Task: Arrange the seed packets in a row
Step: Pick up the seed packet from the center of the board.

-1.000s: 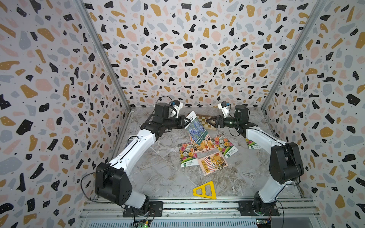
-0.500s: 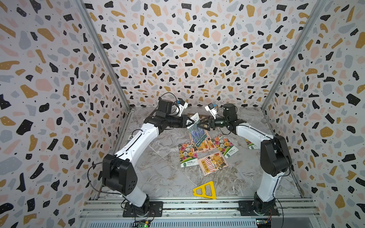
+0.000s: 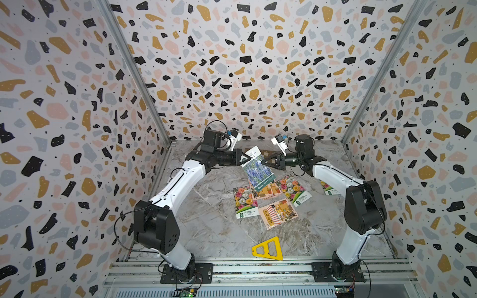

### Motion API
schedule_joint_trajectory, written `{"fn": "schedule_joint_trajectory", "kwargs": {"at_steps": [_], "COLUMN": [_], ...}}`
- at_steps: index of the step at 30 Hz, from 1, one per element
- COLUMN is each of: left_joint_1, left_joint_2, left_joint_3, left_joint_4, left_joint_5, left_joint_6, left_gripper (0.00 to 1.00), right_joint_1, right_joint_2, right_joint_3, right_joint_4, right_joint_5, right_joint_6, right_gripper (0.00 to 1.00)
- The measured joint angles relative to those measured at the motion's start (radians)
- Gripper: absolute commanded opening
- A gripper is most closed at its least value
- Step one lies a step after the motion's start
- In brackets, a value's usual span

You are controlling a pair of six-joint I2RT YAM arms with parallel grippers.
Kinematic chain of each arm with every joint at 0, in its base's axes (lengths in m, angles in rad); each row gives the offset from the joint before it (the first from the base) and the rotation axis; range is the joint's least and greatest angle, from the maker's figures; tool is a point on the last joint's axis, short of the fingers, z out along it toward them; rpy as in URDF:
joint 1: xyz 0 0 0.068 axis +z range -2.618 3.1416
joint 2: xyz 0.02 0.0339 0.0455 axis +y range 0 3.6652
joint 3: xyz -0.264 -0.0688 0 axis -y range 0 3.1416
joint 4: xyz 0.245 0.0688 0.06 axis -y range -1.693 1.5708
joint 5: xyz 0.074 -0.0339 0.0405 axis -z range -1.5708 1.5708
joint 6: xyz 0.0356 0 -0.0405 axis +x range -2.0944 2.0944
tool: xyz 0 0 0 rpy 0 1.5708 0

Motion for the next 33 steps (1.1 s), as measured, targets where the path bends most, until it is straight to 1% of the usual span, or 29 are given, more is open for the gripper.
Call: {"fn": "schedule_joint_trajectory", "kwargs": {"at_steps": [1, 2, 3, 4, 6, 7, 9, 10, 12, 15, 19, 21, 27, 30, 33], "left_joint_1": [0.001, 0.001, 0.002, 0.002, 0.003, 0.003, 0.003, 0.003, 0.003, 0.004, 0.003, 0.003, 0.003, 0.004, 0.004], "left_joint_2": [-0.002, -0.005, -0.009, -0.014, -0.029, -0.037, -0.055, -0.066, -0.083, -0.091, -0.078, -0.066, -0.019, 0.014, 0.047], "left_joint_3": [-0.003, -0.008, -0.015, -0.024, -0.050, -0.067, -0.106, -0.134, -0.186, -0.249, -0.278, -0.278, -0.278, -0.278, -0.277], "left_joint_4": [0.006, 0.014, 0.024, 0.037, 0.068, 0.088, 0.141, 0.178, 0.249, 0.355, 0.434, 0.463, 0.509, 0.528, 0.567], "left_joint_5": [-0.002, -0.006, -0.011, -0.020, -0.037, -0.051, -0.074, -0.084, -0.100, -0.119, -0.136, -0.143, -0.153, -0.143, -0.115], "left_joint_6": [-0.006, -0.013, -0.019, -0.037, -0.068, -0.093, -0.148, -0.177, -0.247, -0.340, -0.430, -0.453, -0.517, -0.545, -0.576], "left_gripper": [0.05, 0.14, 0.19, 0.24, 0.41, 0.46, 0.56, 0.59, 0.62, 0.63, 0.63, 0.64, 0.74, 0.74, 0.70], "right_joint_1": [-0.001, -0.002, -0.002, -0.002, -0.002, -0.002, -0.002, -0.002, -0.002, -0.002, -0.002, -0.002, -0.004, -0.009, -0.009], "right_joint_2": [-0.003, -0.005, -0.007, -0.012, -0.023, -0.030, -0.045, -0.052, -0.058, -0.058, -0.058, -0.058, -0.058, -0.058, -0.056], "right_joint_3": [0.000, -0.001, -0.003, -0.008, -0.023, -0.035, -0.060, -0.071, -0.086, -0.097, -0.109, -0.110, -0.129, -0.154, -0.166], "right_joint_4": [0.002, 0.007, 0.014, 0.027, 0.059, 0.081, 0.133, 0.161, 0.211, 0.275, 0.336, 0.356, 0.438, 0.485, 0.520], "right_joint_5": [0.005, 0.011, 0.017, 0.029, 0.055, 0.071, 0.105, 0.124, 0.156, 0.204, 0.247, 0.257, 0.256, 0.249, 0.240], "right_joint_6": [0.013, 0.031, 0.046, 0.068, 0.123, 0.160, 0.235, 0.278, 0.357, 0.478, 0.608, 0.657, 0.779, 0.841, 0.897], "right_gripper": [0.05, 0.01, 0.00, 0.00, 0.00, 0.00, 0.00, 0.00, 0.00, 0.00, 0.00, 0.00, 0.00, 0.00, 0.00]}}
